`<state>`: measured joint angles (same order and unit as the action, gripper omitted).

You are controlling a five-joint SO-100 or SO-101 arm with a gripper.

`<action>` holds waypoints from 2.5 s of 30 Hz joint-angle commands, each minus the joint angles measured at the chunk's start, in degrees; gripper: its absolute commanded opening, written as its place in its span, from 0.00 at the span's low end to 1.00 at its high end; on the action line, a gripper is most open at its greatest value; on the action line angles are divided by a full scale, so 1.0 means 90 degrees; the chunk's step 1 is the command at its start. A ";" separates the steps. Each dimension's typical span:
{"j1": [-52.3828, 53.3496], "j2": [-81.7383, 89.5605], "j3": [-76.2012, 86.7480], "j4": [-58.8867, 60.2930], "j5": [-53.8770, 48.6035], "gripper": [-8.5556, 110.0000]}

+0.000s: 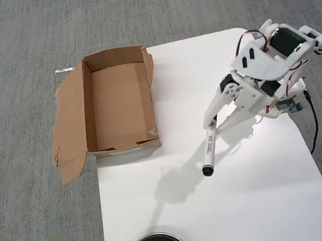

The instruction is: Grasp a pen and put it in the box.

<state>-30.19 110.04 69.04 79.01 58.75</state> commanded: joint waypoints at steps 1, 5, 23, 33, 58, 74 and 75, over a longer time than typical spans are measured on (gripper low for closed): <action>0.0825 0.0078 -0.1050 -0.0088 0.0005 0.08; 0.1382 -0.0332 -0.1812 -0.0137 0.0044 0.08; 0.2749 -0.2646 -0.2524 -0.5156 0.1997 0.08; 0.3706 -0.3271 -0.2417 -0.5273 0.2798 0.08; 0.4185 -0.4795 -0.2397 -0.5186 0.7593 0.08; 0.4097 -0.5420 -0.2388 -0.5186 0.7563 0.08; 0.4097 -0.5449 -0.2388 -0.5186 0.7563 0.08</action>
<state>6.99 60.47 48.47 32.52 126.43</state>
